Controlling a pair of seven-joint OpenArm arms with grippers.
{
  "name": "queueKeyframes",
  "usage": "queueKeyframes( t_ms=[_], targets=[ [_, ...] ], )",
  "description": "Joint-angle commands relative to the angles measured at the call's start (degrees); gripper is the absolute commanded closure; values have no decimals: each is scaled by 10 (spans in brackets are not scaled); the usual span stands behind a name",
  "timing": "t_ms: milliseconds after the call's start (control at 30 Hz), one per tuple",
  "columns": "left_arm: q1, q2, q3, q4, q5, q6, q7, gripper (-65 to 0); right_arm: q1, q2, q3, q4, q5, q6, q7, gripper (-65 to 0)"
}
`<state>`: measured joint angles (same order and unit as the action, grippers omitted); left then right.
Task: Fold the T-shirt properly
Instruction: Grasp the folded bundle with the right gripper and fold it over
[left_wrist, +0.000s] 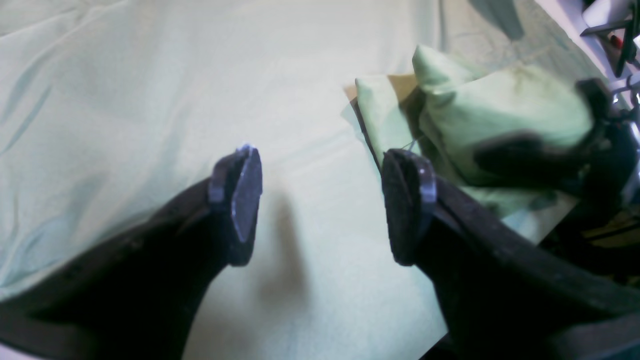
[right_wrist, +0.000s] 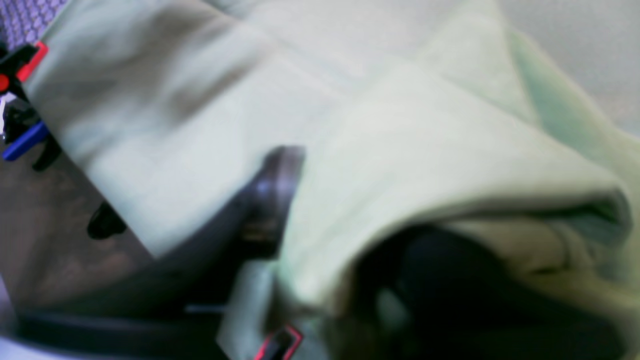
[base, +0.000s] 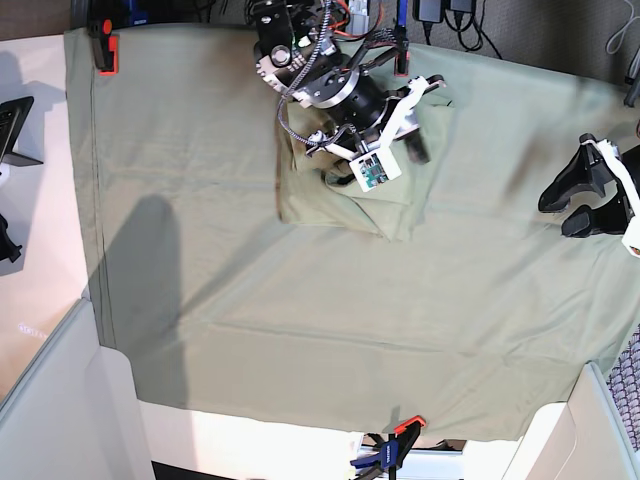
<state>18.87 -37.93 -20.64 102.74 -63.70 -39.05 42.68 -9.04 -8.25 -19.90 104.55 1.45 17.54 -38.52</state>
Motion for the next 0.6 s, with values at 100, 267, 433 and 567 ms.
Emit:
queueKeyframes(
  t_ms=[100,267,433,567],
  targets=[
    [-5,-11,-6,9,-12,-10,-8,-404,5,-4,-2,8,19,0,26,-443],
    [-5,-11,-6,9,-13,-10,-8,-404,9,-4,-2,27,52,0,25,-443],
    [-5,-11,-6,9,-13,-10,-4,-404,9,-4,-2,115,41,0,25,-443],
    [-4,-11,-6,9,-13,-10,-2,-404,9,-4,1,160,11,0,25,-442]
  ],
)
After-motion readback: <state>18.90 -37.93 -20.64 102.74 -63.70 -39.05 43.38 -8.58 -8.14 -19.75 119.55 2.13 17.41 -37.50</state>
